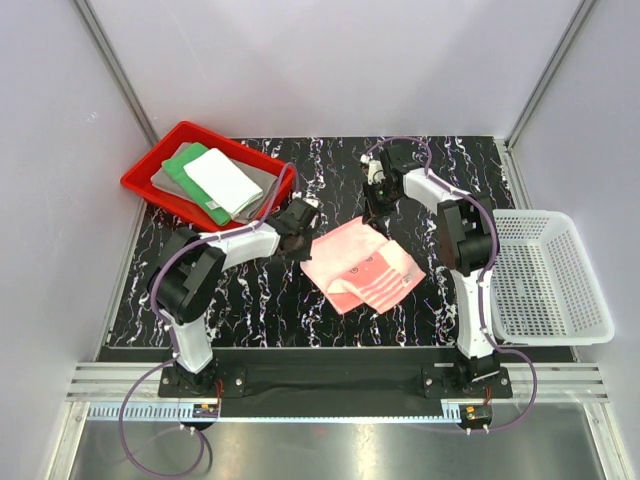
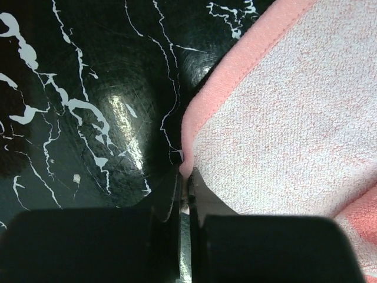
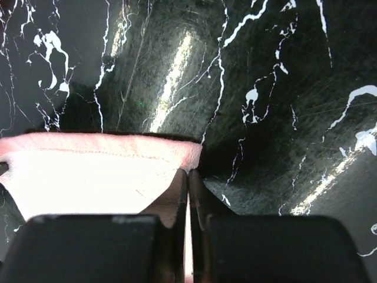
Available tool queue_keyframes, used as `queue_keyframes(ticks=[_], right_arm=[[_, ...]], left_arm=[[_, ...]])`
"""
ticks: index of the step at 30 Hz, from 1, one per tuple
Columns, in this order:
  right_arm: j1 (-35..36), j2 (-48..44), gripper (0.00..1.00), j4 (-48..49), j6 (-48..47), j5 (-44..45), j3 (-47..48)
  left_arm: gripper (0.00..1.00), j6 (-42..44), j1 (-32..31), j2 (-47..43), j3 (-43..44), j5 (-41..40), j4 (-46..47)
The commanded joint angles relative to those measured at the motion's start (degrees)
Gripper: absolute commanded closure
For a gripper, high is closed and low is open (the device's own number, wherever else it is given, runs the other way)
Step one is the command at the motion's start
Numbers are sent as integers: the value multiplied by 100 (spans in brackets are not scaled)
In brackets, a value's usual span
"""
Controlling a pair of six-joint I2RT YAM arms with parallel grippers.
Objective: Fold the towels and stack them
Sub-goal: Flatten out the crumpled towel
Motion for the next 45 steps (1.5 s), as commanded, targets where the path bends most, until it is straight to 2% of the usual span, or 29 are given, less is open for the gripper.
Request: queue_keyframes(ticks=[1, 5, 8, 13, 15, 18, 22, 27, 28, 30, 31, 34, 36, 37, 41, 42, 43, 45], right_arm=[[61, -10, 100, -3, 55, 450, -191], [61, -843, 100, 15, 413, 898, -411], [70, -1703, 100, 24, 581, 1416, -455], [70, -3094, 100, -63, 723, 2400, -359], [70, -3823, 100, -195, 661, 2603, -393], [78, -4930, 100, -231, 652, 2876, -753], [61, -6694, 100, -100, 976, 2473, -1586], [70, -8315, 100, 138, 1408, 1991, -2195], [61, -8682, 100, 129, 1513, 1893, -2230], [70, -8957, 100, 7, 1645, 1544, -2204], [70, -9219, 100, 32, 1724, 1393, -2213], [70, -9651, 100, 269, 1909, 1181, -2362], [61, -9723, 100, 349, 1883, 1302, -2327], [70, -9671, 100, 332, 1831, 1364, -2240], [70, -9276, 100, 252, 1629, 1882, -2125], [70, -9179, 100, 322, 1576, 2101, -2169], [70, -8943, 100, 427, 1445, 2242, -2230], [70, -8626, 100, 524, 1304, 2777, -2283]], left_arm=[[100, 189, 22, 160, 166, 176, -139], [100, 505, 22, -261, 438, 158, -217], [100, 971, 13, -648, 1122, 220, -551], [100, 1683, -39, -965, 2755, -43, -1509], [100, 1937, -189, -1297, 2943, -123, -1686], [100, 2219, -618, -1920, 2936, -167, -1633], [100, 2326, -1636, -2774, 2681, -586, -1265], [100, 2220, -2604, -3443, 2934, -1194, -1500], [100, 2237, -2989, -3470, 2996, -1378, -1623], [100, 2369, -3421, -3523, 3189, -1589, -1685], [100, 2430, -3902, -3506, 3286, -1895, -1781], [100, 2598, -4677, -3234, 3900, -2642, -2114], [100, 2616, -4838, -2961, 4243, -2838, -2318], [100, 2616, -4839, -2865, 4462, -2908, -2449], [100, 2827, -4620, -2688, 4341, -3296, -2196], [100, 2748, -4436, -2662, 4359, -3122, -2213], [100, 2660, -3921, -2609, 4359, -2624, -2248], [100, 2519, -3321, -2530, 4254, -2068, -2248]])
